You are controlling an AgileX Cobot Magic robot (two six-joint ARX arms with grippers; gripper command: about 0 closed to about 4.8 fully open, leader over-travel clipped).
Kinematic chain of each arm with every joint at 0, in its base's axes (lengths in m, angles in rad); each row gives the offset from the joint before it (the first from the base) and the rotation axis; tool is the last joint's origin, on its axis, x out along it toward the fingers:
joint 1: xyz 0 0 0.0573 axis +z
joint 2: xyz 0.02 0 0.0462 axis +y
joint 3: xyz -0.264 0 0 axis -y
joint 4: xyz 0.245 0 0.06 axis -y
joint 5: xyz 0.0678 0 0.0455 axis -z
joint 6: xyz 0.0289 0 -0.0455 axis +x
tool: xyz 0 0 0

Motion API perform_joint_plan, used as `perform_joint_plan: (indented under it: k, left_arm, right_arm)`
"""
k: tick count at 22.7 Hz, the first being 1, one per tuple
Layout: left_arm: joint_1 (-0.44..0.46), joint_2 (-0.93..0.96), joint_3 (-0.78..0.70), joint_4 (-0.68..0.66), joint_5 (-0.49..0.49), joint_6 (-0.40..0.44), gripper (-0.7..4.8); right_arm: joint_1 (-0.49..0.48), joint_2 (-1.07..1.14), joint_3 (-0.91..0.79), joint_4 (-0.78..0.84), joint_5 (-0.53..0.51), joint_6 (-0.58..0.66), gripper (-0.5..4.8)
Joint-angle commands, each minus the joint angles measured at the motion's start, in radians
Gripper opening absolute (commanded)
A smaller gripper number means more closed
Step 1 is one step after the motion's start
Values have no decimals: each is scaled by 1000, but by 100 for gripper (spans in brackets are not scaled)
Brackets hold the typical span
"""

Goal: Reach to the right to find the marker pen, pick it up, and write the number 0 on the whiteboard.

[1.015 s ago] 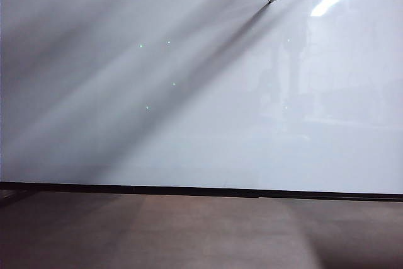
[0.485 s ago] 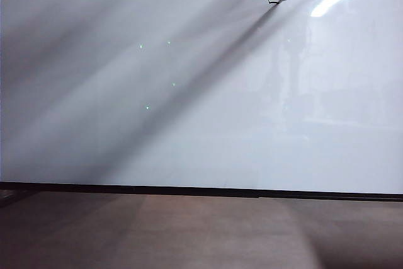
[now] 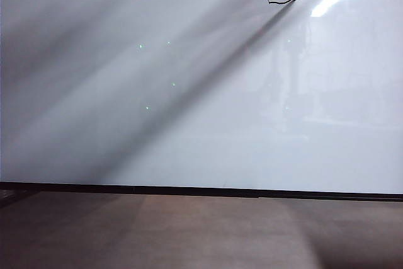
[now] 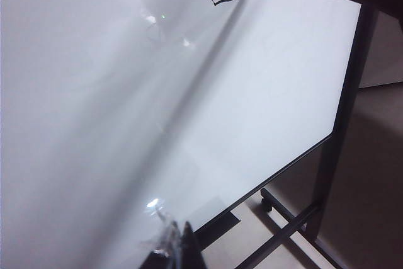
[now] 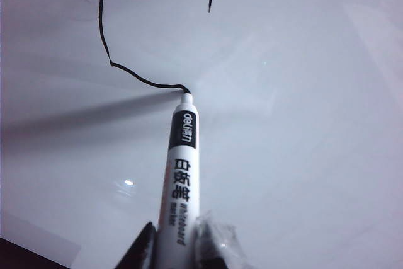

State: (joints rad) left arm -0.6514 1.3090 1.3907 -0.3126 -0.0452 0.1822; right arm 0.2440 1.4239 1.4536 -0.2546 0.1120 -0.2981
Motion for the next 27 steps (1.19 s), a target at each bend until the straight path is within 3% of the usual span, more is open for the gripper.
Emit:
perform_joint_plan:
  k: [1,6,27]
  left_arm:
    - [-2,-5,5,6,4,-7,-6]
    - [-2,-4,5,14,5,-6,-6]
    - [-1,-5,5,22,23,-6,-6]
  right_arm:
    - [2,-29,7,-1,-49,0,-2]
    - [25,-123,8,84,-6,-3,-2]
    - [24,-41,7,177,-5,-7,-2]
